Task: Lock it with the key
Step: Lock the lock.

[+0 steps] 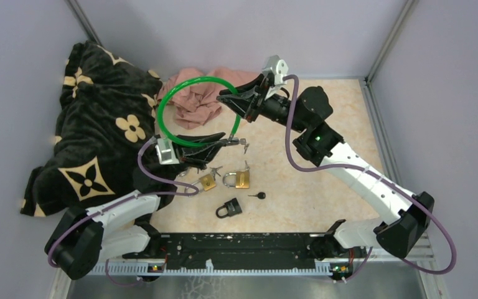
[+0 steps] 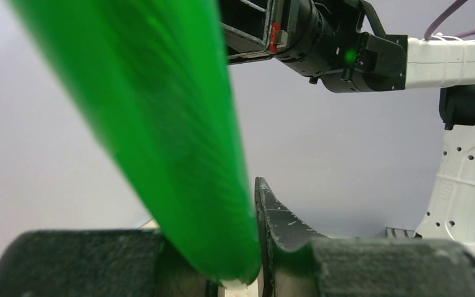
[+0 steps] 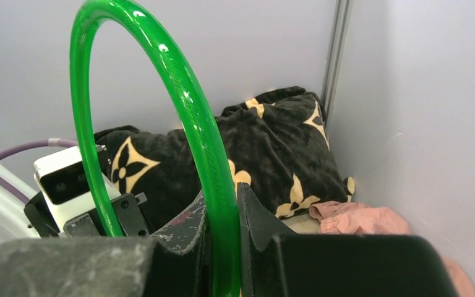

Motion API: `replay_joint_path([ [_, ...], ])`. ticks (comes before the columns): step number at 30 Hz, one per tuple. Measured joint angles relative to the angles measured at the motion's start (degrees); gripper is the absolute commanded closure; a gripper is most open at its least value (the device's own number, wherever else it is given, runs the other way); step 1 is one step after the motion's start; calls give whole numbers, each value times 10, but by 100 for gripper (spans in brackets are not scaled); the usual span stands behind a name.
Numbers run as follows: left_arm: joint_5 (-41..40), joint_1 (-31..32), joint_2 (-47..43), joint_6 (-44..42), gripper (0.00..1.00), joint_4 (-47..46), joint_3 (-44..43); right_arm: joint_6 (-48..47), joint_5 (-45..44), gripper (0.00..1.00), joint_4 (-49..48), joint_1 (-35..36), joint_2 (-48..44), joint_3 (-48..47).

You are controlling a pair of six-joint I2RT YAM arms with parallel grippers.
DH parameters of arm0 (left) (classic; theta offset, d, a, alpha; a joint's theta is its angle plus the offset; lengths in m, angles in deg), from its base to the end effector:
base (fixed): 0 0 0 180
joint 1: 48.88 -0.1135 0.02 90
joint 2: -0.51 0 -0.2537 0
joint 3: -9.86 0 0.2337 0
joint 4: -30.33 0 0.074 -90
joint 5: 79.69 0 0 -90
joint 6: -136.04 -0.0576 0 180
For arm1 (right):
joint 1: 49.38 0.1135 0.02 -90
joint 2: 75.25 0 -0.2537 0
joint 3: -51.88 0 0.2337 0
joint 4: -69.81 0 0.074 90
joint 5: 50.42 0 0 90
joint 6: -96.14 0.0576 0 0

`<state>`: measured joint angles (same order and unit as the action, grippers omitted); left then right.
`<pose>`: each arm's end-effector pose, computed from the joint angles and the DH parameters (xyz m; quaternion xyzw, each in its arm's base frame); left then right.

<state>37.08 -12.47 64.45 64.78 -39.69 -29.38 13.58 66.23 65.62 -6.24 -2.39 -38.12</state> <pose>0.1528 -0.1450 0.3329 0.2684 0.3325 -0.4945 0.7569 0.1906 0.2140 0.4704 -0.3494 0.4641 0.4608 0.6710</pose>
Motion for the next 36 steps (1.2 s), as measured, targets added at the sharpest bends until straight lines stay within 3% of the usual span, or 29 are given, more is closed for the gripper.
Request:
replay_joint_path([
  [19,-80,23,12,-49,100,-16,0,79,-3,100,-86,10,26,16],
  [24,-91,25,12,-64,100,-15,0,82,-19,81,-95,10,26,24],
  [30,-91,25,10,-67,100,-15,0,81,-26,70,-67,16,26,24],
  [36,-92,25,3,-68,100,-17,0,77,-25,44,-32,23,26,24],
])
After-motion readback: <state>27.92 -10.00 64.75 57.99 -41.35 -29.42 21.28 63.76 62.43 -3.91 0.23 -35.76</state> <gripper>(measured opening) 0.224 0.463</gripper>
